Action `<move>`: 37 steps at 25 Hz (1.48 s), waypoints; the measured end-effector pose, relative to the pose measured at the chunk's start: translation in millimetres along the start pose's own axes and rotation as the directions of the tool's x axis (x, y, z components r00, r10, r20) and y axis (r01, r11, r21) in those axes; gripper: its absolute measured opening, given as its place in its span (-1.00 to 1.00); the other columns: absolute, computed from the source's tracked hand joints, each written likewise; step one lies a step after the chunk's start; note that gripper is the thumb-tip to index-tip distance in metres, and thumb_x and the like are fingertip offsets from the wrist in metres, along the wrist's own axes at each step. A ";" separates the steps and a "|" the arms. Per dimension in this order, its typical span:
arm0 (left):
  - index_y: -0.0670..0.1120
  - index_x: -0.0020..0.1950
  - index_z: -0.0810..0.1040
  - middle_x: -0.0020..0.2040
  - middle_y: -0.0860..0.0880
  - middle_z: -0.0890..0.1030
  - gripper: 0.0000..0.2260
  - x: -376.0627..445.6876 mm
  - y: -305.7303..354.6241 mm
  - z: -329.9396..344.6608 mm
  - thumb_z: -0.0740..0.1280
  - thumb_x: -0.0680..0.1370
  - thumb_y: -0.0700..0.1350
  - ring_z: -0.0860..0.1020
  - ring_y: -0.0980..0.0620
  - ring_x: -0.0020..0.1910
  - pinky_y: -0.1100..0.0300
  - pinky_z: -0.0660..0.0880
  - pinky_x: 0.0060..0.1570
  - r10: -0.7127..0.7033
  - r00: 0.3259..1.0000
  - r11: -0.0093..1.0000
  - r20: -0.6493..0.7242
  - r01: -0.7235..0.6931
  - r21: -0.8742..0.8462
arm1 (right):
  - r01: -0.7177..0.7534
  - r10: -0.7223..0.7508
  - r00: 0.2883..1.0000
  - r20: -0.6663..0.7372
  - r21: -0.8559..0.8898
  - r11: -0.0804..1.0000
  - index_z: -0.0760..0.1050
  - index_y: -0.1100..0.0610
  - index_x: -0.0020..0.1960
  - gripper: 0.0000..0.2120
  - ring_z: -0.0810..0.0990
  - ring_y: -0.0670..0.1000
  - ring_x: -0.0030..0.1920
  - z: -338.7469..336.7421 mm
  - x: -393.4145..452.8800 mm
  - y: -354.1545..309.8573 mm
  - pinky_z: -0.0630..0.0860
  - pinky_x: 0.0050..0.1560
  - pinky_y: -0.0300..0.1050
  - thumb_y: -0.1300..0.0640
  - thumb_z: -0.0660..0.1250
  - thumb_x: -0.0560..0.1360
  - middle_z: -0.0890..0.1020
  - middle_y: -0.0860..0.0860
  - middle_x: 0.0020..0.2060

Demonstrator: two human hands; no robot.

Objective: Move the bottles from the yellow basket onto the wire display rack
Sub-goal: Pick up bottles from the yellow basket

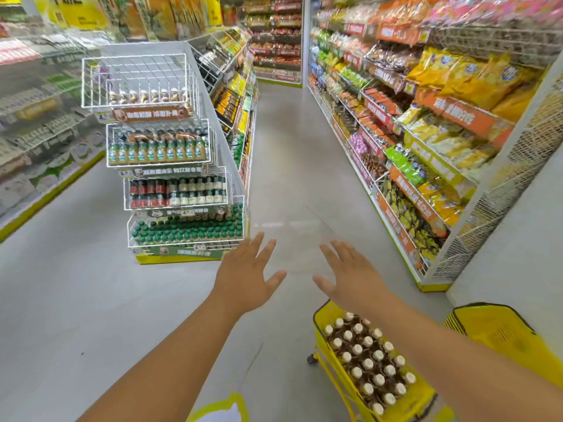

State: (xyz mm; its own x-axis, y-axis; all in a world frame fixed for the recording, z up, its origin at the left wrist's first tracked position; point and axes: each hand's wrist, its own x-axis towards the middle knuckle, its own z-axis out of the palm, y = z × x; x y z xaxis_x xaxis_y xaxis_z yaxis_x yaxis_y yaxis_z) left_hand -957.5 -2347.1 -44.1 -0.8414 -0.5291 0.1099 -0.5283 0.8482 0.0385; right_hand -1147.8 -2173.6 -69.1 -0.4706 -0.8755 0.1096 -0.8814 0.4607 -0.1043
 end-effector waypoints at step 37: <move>0.07 0.65 0.05 0.66 0.02 0.06 -0.14 335.7 180.5 235.3 -0.23 0.42 0.44 0.04 -0.04 0.63 0.02 0.18 0.52 0.807 0.484 0.588 0.339 -0.714 -0.380 | -0.882 0.842 0.470 0.264 0.114 0.457 0.27 0.13 0.58 -0.27 0.37 0.20 0.51 161.6 49.4 184.0 0.42 0.41 0.12 -0.29 0.16 0.56 0.38 0.13 0.52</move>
State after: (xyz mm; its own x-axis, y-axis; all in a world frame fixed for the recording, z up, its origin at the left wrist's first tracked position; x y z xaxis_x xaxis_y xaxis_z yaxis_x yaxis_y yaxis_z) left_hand -1362.0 -2377.6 -234.0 -0.8719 0.4194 -0.2529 0.3332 0.8864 0.3212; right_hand -1326.6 -2155.7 -242.6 -0.9528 -0.0618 -0.2971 0.0174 0.9663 -0.2567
